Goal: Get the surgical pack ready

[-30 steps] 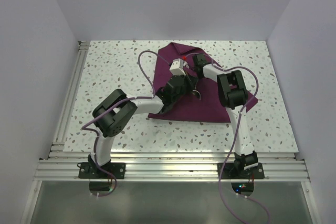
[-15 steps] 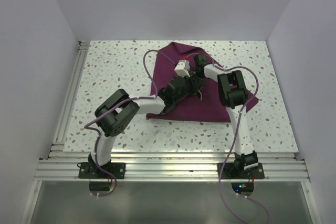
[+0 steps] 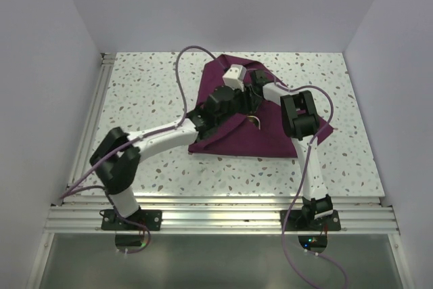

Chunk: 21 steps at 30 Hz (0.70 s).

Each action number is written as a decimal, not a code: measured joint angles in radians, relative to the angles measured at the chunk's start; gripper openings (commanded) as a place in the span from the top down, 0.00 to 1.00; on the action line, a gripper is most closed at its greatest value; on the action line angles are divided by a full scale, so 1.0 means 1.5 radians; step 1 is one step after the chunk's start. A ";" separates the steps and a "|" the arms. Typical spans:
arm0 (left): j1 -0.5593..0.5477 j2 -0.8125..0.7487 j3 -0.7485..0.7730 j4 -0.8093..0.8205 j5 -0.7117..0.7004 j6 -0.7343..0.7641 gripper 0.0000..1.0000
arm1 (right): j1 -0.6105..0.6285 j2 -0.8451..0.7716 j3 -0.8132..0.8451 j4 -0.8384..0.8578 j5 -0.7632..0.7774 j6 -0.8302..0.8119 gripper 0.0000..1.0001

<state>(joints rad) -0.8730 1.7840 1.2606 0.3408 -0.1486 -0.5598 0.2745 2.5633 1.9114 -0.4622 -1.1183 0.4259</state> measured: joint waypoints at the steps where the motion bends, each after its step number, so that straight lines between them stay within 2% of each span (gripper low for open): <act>1: 0.000 -0.029 0.000 -0.024 -0.018 0.005 0.50 | 0.000 0.000 0.000 0.000 0.000 0.000 1.00; 3: 0.004 -0.101 0.000 -0.086 -0.057 0.017 0.50 | 0.000 0.000 0.000 0.000 0.000 0.001 1.00; 5: 0.019 -0.164 -0.011 -0.123 -0.082 0.017 0.50 | 0.000 0.000 0.000 0.000 0.000 0.001 0.96; 8: 0.072 -0.242 -0.076 -0.164 -0.087 0.006 0.50 | 0.000 0.000 0.000 0.000 0.002 0.003 0.91; 9: 0.091 -0.255 -0.102 -0.178 -0.092 0.001 0.51 | 0.000 0.000 0.000 0.000 0.003 0.004 0.85; 11: 0.118 -0.258 -0.153 -0.204 -0.101 -0.009 0.51 | -0.001 0.000 0.001 0.001 0.004 0.008 0.82; 15: 0.123 -0.214 -0.228 -0.257 -0.096 -0.024 0.53 | -0.001 -0.002 0.002 0.001 0.009 0.019 0.77; 21: 0.119 -0.182 -0.280 -0.274 -0.086 -0.038 0.55 | -0.009 -0.035 -0.005 0.001 0.082 0.034 0.71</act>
<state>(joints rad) -0.6941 1.5116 0.8402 -0.0708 -0.2771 -0.6170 0.2604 2.5103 1.9041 -0.4603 -0.9955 0.4770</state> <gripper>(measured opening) 0.455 0.259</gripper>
